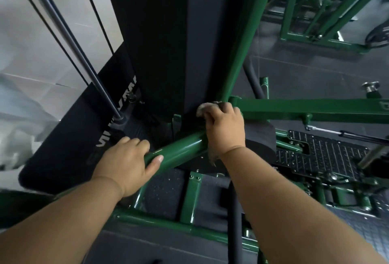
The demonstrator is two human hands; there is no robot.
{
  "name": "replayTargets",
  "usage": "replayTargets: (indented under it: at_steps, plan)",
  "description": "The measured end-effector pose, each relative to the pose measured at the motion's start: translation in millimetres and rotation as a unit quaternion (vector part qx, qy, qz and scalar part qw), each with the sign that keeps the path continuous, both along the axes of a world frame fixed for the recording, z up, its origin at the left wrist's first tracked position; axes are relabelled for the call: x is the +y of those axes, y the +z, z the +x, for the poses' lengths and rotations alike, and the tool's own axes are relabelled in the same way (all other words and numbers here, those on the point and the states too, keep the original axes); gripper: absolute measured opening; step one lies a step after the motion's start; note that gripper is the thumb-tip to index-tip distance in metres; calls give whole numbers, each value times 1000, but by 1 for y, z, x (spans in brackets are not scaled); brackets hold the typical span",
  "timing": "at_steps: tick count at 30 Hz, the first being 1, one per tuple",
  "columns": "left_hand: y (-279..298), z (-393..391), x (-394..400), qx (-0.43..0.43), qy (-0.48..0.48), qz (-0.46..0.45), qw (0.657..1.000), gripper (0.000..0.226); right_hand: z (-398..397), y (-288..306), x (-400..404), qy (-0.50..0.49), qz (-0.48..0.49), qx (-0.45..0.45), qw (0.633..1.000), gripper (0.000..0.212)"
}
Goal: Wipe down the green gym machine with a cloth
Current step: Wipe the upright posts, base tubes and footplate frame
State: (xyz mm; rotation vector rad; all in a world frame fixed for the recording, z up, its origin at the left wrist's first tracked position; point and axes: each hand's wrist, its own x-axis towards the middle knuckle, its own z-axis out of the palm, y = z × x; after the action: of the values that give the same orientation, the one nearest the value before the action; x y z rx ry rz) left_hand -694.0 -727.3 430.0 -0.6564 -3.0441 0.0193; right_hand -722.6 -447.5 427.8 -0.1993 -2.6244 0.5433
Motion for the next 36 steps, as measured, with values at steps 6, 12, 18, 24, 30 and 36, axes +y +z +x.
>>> replayTargets:
  at_steps: [6,12,18,24,30,36]
  plan:
    - [-1,0,-2,5,-5,5,1000,63,-1,3,-3,-5,-14,-37,999,19]
    - [-2,-1,0,-3,-7,11,1000,64,3,22,11,47,31,-67,996,17]
    - [2,-2,1,-29,-2,20,999,69,-27,73,43,149,242,75,956,30]
    - [4,-1,3,-23,-1,15,1000,68,-38,84,64,204,384,155,887,30]
    - [4,0,1,-32,0,12,999,69,-34,49,57,240,429,72,868,36]
    - [5,1,1,-43,6,8,999,68,-41,84,65,220,425,180,859,31]
